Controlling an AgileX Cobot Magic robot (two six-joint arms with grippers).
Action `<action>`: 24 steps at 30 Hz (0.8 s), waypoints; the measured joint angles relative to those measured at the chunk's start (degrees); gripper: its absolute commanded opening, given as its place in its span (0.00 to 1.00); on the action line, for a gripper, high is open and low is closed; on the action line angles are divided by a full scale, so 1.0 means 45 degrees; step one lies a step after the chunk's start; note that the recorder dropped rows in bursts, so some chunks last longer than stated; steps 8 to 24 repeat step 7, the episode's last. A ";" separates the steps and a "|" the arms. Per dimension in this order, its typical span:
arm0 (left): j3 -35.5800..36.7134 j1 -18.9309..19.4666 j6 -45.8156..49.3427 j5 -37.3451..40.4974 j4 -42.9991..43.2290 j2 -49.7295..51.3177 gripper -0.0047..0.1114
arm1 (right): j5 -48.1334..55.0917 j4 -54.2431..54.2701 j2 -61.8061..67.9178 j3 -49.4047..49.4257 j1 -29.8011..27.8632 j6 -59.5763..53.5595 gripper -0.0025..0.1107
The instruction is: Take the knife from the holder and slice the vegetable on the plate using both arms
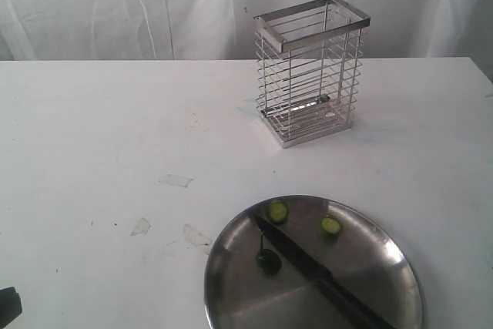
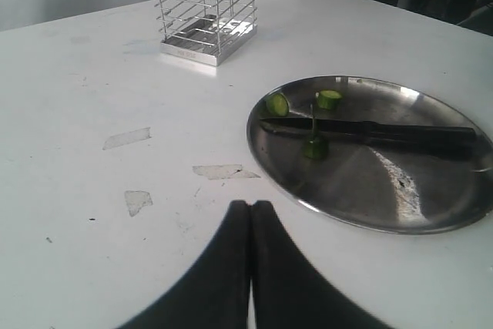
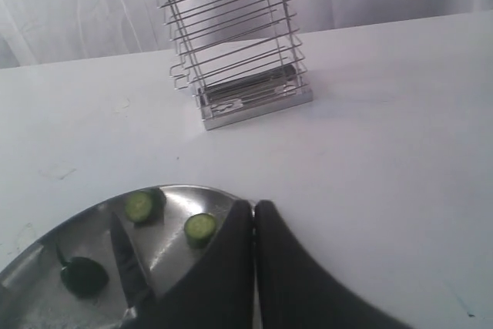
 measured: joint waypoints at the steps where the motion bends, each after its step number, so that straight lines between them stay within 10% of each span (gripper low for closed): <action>1: 0.0000 0.0000 0.0000 0.0000 0.0000 0.0000 0.04 | 0.0000 0.0000 0.0000 0.0000 -0.0360 0.0000 0.02; 24: 0.0000 0.0000 0.0000 0.0000 0.0000 0.0000 0.04 | 0.0000 0.0000 0.0000 0.0000 -0.1561 0.0000 0.02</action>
